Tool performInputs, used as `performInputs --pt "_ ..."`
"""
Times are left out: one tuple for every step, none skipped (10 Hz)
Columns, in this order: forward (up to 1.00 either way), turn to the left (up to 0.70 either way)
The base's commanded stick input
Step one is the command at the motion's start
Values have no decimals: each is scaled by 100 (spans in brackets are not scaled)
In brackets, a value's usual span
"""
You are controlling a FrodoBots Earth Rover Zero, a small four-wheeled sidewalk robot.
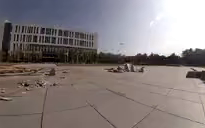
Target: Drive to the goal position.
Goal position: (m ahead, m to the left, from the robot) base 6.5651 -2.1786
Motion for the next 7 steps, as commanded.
performInputs --pt "70 -34" --pt "70 -34" --pt "70 -32" --pt "70 -30" --pt "70 -28" --pt "70 -26" --pt "70 -24"
